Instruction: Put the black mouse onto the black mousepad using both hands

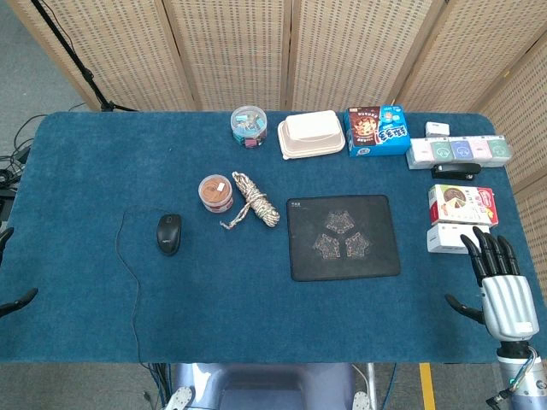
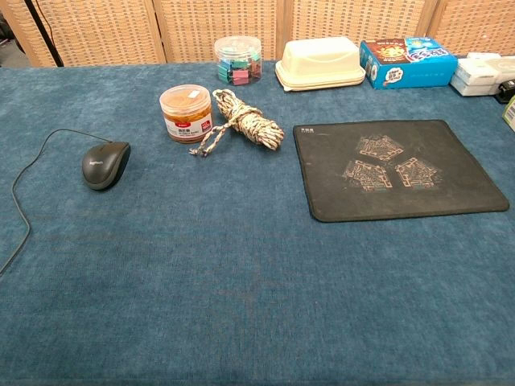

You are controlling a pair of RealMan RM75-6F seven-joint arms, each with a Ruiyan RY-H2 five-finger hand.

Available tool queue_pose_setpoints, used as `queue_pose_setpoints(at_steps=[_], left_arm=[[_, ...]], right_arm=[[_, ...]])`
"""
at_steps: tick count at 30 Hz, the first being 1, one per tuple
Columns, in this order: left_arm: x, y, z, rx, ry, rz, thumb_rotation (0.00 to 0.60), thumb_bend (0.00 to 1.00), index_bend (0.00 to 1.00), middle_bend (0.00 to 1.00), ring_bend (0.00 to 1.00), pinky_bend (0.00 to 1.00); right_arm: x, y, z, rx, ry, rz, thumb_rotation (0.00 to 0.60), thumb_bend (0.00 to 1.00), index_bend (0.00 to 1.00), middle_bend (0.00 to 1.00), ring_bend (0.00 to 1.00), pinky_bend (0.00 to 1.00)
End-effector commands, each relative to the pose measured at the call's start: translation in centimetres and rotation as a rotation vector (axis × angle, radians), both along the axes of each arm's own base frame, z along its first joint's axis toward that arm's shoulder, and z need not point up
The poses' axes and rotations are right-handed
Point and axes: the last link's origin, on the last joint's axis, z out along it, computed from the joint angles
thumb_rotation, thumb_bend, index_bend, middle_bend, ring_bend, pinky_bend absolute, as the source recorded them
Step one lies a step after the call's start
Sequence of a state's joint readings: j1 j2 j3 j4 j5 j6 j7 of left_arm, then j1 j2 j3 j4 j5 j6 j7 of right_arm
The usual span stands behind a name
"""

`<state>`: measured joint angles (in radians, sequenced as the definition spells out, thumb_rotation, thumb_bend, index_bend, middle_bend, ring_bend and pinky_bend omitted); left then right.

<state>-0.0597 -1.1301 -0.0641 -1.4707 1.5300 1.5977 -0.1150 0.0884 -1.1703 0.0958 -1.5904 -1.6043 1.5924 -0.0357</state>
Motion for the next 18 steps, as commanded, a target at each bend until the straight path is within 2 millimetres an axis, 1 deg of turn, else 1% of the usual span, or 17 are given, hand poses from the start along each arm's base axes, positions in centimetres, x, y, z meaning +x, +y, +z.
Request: queue_pose_setpoints(at_steps=[1, 9, 13, 16, 18], left_arm=[[0.0, 0.1, -0.1, -0.006, 0.003, 0.001, 0.600, 0.09, 0.00, 0.00, 0.00, 0.00], [-0.1, 0.3, -0.4, -0.016, 0.011, 0.005, 0.600, 0.09, 0.00, 0.00, 0.00, 0.00], [0.3, 0.6, -0.5, -0.047, 0.013, -0.028, 0.600, 0.09, 0.00, 0.00, 0.00, 0.00], [0.1, 2.0, -0.8, -0.085, 0.082, -0.080, 0.600, 0.09, 0.00, 0.00, 0.00, 0.00], [-0.2, 3.6, -1.1, -0.120, 0.160, -0.121, 0.600, 0.09, 0.00, 0.00, 0.00, 0.00]], right_arm=[[0.0, 0.0, 0.1, -0.003, -0.001, 0.000, 0.600, 0.00, 0.00, 0.00, 0.00, 0.00], [0.0, 0.1, 0.3, -0.010, -0.005, 0.000, 0.600, 0.00, 0.00, 0.00, 0.00, 0.00], [-0.1, 0.1, 0.5, -0.017, -0.009, -0.001, 0.600, 0.00, 0.00, 0.00, 0.00, 0.00], [-0.3, -0.1, 0.6, -0.023, -0.006, -0.013, 0.600, 0.00, 0.00, 0.00, 0.00, 0.00], [-0.5, -0.3, 0.6, -0.024, -0.005, -0.026, 0.600, 0.00, 0.00, 0.00, 0.00, 0.00]])
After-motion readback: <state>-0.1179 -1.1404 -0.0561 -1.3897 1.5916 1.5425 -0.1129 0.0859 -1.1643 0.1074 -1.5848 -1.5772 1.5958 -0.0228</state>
